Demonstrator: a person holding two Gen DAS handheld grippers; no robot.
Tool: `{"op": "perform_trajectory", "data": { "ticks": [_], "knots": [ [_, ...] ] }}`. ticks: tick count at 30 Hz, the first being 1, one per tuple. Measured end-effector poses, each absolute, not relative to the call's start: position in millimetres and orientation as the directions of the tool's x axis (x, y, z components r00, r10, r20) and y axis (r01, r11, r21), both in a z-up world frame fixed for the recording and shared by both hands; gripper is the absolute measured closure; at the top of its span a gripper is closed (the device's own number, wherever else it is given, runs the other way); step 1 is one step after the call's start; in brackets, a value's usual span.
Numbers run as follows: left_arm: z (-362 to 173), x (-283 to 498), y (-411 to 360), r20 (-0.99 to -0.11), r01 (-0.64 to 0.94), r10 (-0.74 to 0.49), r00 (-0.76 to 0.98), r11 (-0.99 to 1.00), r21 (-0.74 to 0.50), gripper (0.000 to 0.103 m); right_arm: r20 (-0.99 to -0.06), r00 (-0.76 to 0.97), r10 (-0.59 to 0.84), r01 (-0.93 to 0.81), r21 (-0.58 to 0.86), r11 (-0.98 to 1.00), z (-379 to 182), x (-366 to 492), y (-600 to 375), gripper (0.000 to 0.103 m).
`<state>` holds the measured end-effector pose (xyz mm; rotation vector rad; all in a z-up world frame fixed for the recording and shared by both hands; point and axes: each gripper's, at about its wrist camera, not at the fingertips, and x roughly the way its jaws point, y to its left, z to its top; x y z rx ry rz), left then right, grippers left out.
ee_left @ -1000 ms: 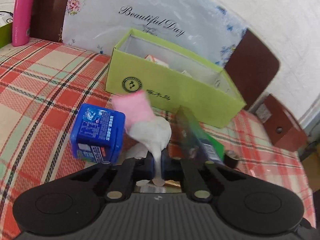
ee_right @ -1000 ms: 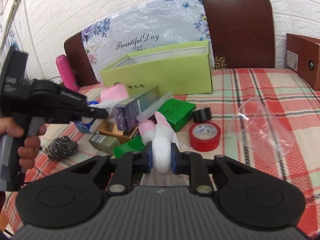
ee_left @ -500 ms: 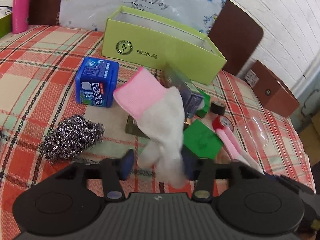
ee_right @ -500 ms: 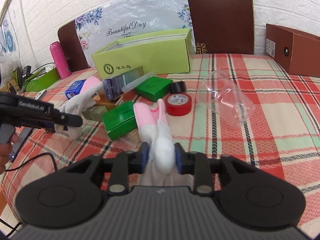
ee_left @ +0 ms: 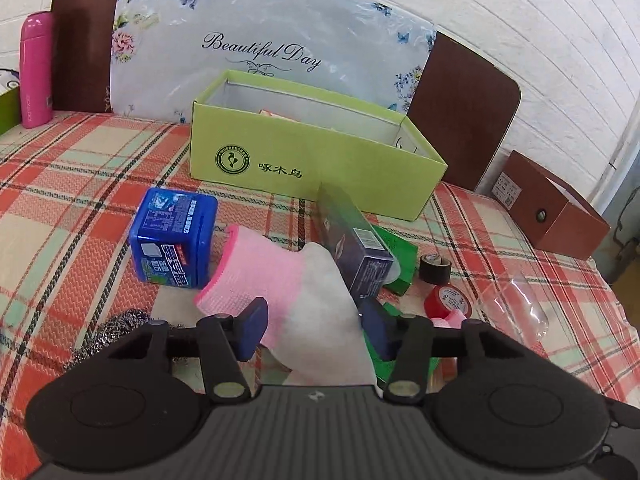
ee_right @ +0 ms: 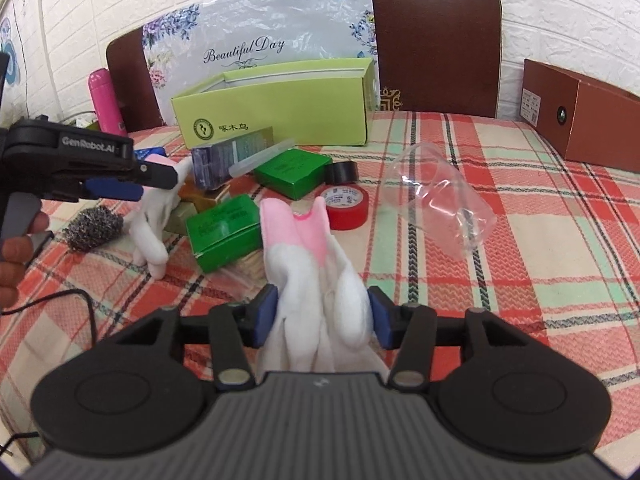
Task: Organize objects
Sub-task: 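Grasp a pink-cuffed white glove with each tool, then lift both gloves into the lime-green box and open both tools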
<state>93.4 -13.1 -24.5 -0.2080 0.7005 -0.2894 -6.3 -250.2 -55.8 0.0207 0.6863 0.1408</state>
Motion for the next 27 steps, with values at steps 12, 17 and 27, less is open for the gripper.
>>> {"op": "perform_trajectory", "data": {
  "ticks": [12, 17, 27],
  "knots": [
    [-48.2, 98.3, -13.0, -0.668, 0.187, -0.346, 0.659, 0.935, -0.300, 0.063, -0.652, 0.743, 0.151, -0.131, 0.079, 0.988, -67.4, -0.5, -241.9, 0.067],
    [-51.7, 98.9, -11.2, -0.676, 0.200, -0.375, 0.635, 0.924, -0.325, 0.091, -0.638, 0.748, 0.184, -0.136, 0.124, 0.983, -64.5, -3.9, -246.7, 0.086],
    [-3.6, 81.5, 0.5, -0.561, 0.306, -0.474, 0.679, 0.877, -0.371, 0.097, -0.507, 0.820, 0.264, -0.199, 0.180, 0.963, -6.7, -5.3, -252.0, 0.089]
  ]
}}
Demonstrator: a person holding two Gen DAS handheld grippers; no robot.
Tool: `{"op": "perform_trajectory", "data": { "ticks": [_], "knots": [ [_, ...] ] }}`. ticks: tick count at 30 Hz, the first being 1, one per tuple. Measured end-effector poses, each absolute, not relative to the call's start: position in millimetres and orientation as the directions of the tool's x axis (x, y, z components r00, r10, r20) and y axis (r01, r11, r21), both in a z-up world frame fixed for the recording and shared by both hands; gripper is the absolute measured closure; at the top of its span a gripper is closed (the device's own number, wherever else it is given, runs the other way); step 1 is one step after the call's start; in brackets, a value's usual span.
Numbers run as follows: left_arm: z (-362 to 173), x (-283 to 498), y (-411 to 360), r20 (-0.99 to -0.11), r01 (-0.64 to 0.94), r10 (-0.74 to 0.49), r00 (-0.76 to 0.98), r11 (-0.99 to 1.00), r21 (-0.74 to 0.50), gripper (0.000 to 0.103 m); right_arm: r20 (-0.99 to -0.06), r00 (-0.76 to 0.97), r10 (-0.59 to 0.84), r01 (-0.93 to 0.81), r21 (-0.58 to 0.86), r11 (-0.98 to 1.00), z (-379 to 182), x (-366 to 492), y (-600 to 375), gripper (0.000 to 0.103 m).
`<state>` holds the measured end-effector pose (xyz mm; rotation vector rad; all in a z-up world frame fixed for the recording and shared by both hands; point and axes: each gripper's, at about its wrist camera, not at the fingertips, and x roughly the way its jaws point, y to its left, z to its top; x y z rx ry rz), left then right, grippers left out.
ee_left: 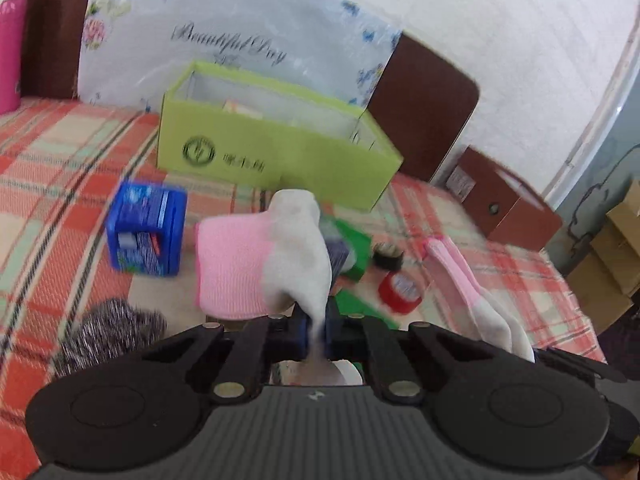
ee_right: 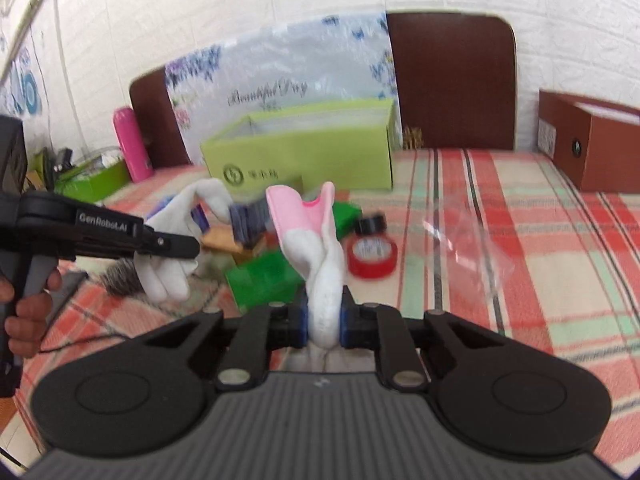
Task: Organize objects
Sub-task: 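Lift both gloves into the lime-green box and open both tools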
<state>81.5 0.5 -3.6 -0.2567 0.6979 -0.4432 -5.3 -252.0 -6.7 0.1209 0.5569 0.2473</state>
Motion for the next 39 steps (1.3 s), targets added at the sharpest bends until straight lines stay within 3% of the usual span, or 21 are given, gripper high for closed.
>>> {"op": "perform_trajectory", "data": {
  "ticks": [8, 15, 21, 36, 37, 38, 39],
  "knots": [
    [51.6, 105.5, 3.4, -0.441, 0.354, -0.506, 0.741, 0.853, -0.384, 0.097, -0.397, 0.867, 0.301, -0.268, 0.139, 0.953, 56.7, 42.1, -250.3, 0.089],
    [77.7, 157.3, 3.4, -0.395, 0.326, -0.490, 0.777, 0.850, -0.414, 0.097, -0.351, 0.890, 0.292, -0.273, 0.103, 0.957, 87.2, 110.2, -239.2, 0.089],
    [79.0, 212.1, 5.3, -0.373, 0.273, -0.455, 0.809, 0.851, -0.448, 0.097, -0.395, 0.874, 0.283, -0.293, 0.037, 0.955, 73.7, 177.5, -220.8, 0.089],
    [30.0, 307.8, 8.6, -0.457, 0.129, -0.384, 0.802, 0.859, -0.495, 0.096, -0.500, 0.808, 0.311, -0.372, -0.023, 0.928, 18.5, 296.7, -193.3, 0.088],
    [26.4, 308.2, 10.5, -0.460, 0.118, -0.379, 0.803, 0.857, -0.501, 0.093, -0.512, 0.800, 0.314, -0.378, -0.022, 0.926, 13.5, 300.7, -191.0, 0.087],
    [22.9, 310.1, 12.9, -0.465, 0.105, -0.378, 0.800, 0.852, -0.513, 0.080, -0.530, 0.788, 0.314, -0.384, -0.025, 0.923, 8.3, 305.0, -188.6, 0.079],
    [18.3, 312.6, 16.1, -0.473, 0.090, -0.384, 0.793, 0.842, -0.532, 0.056, -0.546, 0.780, 0.305, -0.382, -0.031, 0.924, 3.3, 308.3, -187.0, 0.061]
  ]
}}
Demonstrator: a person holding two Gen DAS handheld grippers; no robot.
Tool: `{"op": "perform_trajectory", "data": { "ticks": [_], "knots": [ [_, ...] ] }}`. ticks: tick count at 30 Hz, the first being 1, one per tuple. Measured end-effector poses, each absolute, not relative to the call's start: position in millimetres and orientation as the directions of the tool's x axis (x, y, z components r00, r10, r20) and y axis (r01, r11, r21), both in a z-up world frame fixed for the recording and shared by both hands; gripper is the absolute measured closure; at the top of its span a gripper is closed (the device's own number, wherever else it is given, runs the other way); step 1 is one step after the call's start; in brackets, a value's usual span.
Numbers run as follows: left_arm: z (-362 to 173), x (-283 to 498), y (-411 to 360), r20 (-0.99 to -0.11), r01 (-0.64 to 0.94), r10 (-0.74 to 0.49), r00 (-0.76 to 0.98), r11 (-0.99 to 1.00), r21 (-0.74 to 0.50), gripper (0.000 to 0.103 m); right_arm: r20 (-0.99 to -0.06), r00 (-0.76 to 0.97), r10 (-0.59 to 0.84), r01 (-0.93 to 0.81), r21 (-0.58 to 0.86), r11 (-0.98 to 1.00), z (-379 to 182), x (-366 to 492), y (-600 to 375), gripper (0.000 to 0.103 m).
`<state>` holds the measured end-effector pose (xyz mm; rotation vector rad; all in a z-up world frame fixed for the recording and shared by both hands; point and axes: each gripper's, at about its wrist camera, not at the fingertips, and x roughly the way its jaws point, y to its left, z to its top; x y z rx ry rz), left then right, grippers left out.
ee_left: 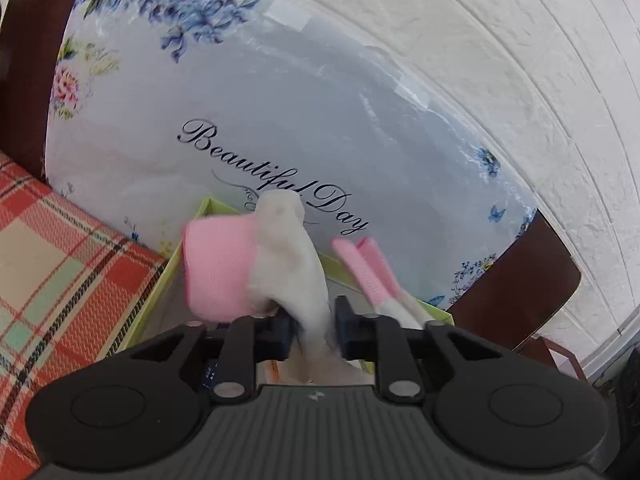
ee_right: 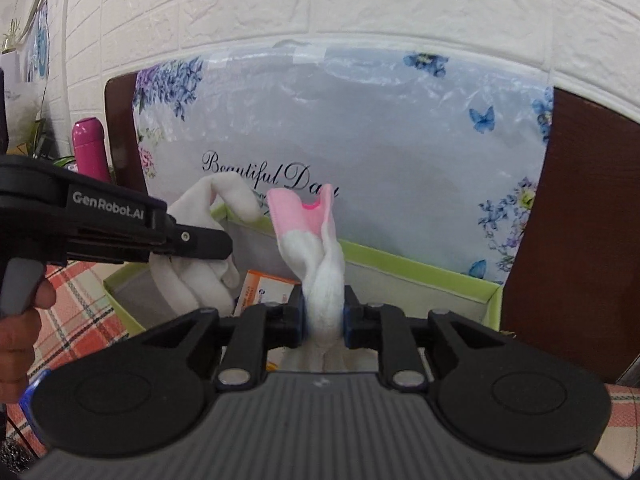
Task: Organize objects
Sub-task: 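Lift both gloves into the lime-green box and open both tools, then move both tools back over the remaining items on the table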
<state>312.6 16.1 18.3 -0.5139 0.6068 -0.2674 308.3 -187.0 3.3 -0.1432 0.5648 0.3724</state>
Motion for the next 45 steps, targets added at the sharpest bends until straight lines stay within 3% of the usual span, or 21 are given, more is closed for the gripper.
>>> {"op": "perform_trajectory", "data": {
  "ticks": [2, 6, 9, 17, 23, 29, 36, 41, 45],
  "knots": [
    [11.7, 313.6, 21.6, -0.498, 0.051, -0.378, 0.780, 0.832, -0.552, 0.023, -0.559, 0.784, 0.270, -0.358, -0.053, 0.932, -5.4, 310.8, -186.8, 0.035],
    [14.6, 302.4, 22.9, -0.482, 0.072, -0.342, 0.807, 0.867, -0.494, 0.020, -0.568, 0.786, 0.244, -0.325, -0.044, 0.945, -10.6, 307.3, -196.9, 0.011],
    [18.7, 296.9, 24.7, -0.478, 0.069, -0.351, 0.805, 0.856, -0.512, 0.020, -0.557, 0.800, 0.222, -0.287, -0.031, 0.957, -3.3, 299.0, -205.8, 0.000],
    [53.4, 250.2, 22.9, -0.434, 0.090, -0.338, 0.835, 0.862, -0.498, 0.020, -0.525, 0.821, 0.225, -0.201, 0.102, 0.974, 38.6, 251.5, -227.2, 0.000],
    [75.2, 185.9, 20.0, -0.417, 0.089, -0.277, 0.866, 0.905, -0.417, 0.017, -0.516, 0.853, 0.076, -0.014, 0.123, 0.992, 57.8, 187.2, -232.0, 0.000],
    [64.3, 126.6, 22.9, -0.418, 0.090, -0.266, 0.868, 0.914, -0.395, 0.017, -0.555, 0.820, 0.142, 0.007, 0.258, 0.966, 52.8, 120.6, -247.0, 0.000],
    [29.5, 75.4, 26.3, -0.488, 0.068, -0.252, 0.836, 0.929, -0.364, 0.017, -0.588, 0.737, 0.333, -0.043, 0.450, 0.892, 16.7, 67.4, -264.8, 0.000],
    [6.6, 50.7, 24.6, -0.531, 0.100, -0.247, 0.811, 0.951, -0.291, 0.017, -0.511, 0.800, 0.315, -0.095, 0.411, 0.907, -1.0, 20.5, -257.0, 0.000],
    [-13.8, 37.6, 25.2, -0.567, 0.117, -0.262, 0.781, 0.953, -0.278, 0.017, -0.512, 0.807, 0.292, -0.187, 0.247, 0.951, -15.2, -4.4, -234.1, 0.000]
  ]
}}
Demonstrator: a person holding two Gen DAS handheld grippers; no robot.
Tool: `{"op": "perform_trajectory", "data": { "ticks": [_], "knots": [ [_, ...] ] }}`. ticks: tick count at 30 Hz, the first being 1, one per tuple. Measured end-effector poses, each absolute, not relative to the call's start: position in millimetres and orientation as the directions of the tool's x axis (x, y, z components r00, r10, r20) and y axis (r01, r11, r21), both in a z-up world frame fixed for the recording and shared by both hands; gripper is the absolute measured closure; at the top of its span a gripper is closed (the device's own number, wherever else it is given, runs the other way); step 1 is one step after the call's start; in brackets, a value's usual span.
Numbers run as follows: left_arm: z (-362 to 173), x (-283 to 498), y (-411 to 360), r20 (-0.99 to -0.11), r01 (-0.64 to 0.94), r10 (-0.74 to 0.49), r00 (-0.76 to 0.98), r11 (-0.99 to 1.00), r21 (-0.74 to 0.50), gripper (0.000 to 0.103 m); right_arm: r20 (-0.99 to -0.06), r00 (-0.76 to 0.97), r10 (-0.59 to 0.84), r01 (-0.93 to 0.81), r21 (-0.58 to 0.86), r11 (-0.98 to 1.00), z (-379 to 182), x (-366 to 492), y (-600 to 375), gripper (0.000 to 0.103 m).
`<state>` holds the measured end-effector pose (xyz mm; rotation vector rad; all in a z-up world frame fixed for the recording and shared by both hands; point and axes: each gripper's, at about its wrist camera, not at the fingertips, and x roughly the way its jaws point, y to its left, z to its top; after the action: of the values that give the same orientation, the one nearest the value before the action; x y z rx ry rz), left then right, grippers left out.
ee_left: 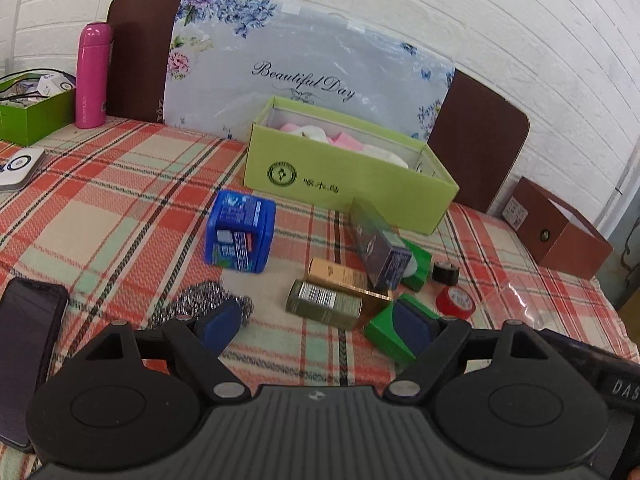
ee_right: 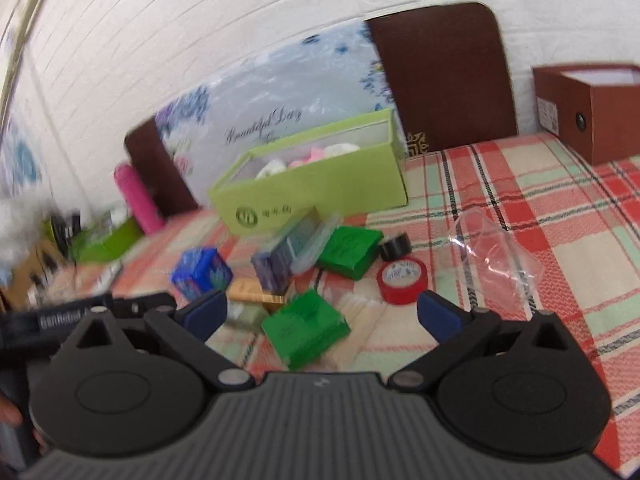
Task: Organize objects
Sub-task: 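Move both tools back over the remaining items on the table, then grasp the green box with the right tool while the left tool grasps the steel scrubber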
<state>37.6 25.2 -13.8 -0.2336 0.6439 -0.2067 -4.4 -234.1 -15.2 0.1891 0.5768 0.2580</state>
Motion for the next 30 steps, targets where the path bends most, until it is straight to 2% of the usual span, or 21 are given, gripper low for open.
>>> {"op": "perform_trajectory", "data": {
  "ticks": [5, 18, 26, 28, 30],
  "knots": [
    [-31.6, 26.8, 36.0, -0.603, 0.090, -0.233, 0.763, 0.962, -0.258, 0.017, -0.582, 0.787, 0.207, -0.226, 0.040, 0.973, -32.1, -15.1, -203.4, 0.000],
    [-42.4, 49.2, 61.7, -0.623, 0.024, -0.154, 0.767, 0.977, -0.212, 0.017, -0.578, 0.795, 0.185, -0.262, -0.051, 0.964, -37.9, 25.2, -187.3, 0.000],
    [-46.4, 73.1, 71.4, -0.644, 0.103, -0.180, 0.743, 0.982, -0.156, 0.017, -0.594, 0.756, 0.274, -0.418, -0.117, 0.901, -46.6, 51.7, -174.9, 0.000],
    [-48.2, 76.7, 71.0, -0.651, 0.123, -0.182, 0.737, 0.983, -0.136, 0.017, -0.613, 0.736, 0.288, -0.458, -0.137, 0.878, -53.2, 57.6, -168.1, 0.002],
    [-49.7, 79.8, 71.7, -0.655, 0.139, -0.184, 0.733, 0.983, -0.121, 0.017, -0.638, 0.710, 0.298, -0.482, -0.132, 0.866, -59.9, 60.4, -165.6, 0.013]
  ]
}}
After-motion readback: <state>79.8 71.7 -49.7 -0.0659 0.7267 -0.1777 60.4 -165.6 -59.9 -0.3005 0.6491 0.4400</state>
